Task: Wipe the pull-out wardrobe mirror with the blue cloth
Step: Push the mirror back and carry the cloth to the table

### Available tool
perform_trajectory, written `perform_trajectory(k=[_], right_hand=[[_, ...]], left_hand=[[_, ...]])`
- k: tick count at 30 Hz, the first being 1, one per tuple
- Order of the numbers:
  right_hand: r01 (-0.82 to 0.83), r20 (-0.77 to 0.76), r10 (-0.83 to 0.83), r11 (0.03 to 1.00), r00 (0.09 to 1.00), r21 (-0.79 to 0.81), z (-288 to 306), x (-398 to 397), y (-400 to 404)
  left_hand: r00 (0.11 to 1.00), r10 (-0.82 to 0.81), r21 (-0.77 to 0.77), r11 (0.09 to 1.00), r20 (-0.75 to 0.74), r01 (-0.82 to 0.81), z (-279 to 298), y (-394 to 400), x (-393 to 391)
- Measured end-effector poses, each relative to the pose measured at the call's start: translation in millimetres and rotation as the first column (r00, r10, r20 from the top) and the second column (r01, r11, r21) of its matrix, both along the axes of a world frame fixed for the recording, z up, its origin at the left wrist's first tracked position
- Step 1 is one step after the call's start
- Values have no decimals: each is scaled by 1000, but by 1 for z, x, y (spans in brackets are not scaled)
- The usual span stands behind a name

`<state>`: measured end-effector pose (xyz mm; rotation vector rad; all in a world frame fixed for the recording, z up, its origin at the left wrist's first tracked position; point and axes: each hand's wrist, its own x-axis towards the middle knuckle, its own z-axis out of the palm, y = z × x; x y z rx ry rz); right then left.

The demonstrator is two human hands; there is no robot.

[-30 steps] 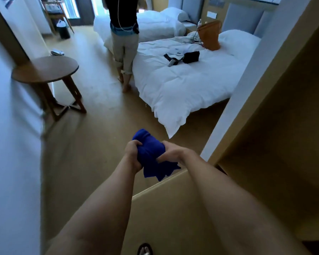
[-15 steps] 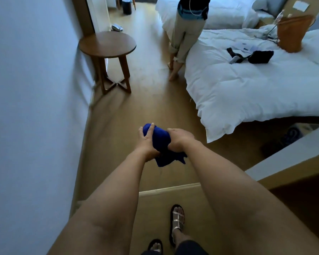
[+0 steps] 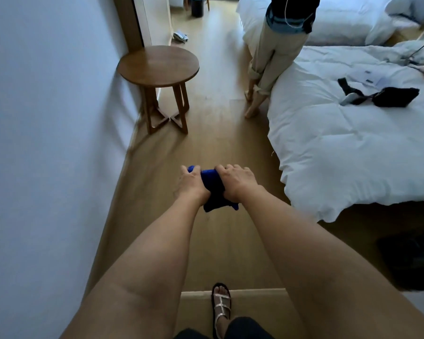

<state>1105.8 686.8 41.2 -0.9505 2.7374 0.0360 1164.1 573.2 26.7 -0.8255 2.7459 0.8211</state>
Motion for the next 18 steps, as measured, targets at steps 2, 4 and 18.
perform_trajectory(k=[2,4,18], right_hand=[[-11,4,11,1000,1000,-2,2,-38,-4],[-22,-4,22,1000,1000,2,3,-71,-10],[-65,-96,61,997,994,-37,-13,-242,-92]], left_hand=[[1000,2,-18,1000,20,-1,6,-3,-36],[999,12,-29,1000,32,-11,9,-7,-65],[997,67,-21,997,-40,-68,0,-87,-235]])
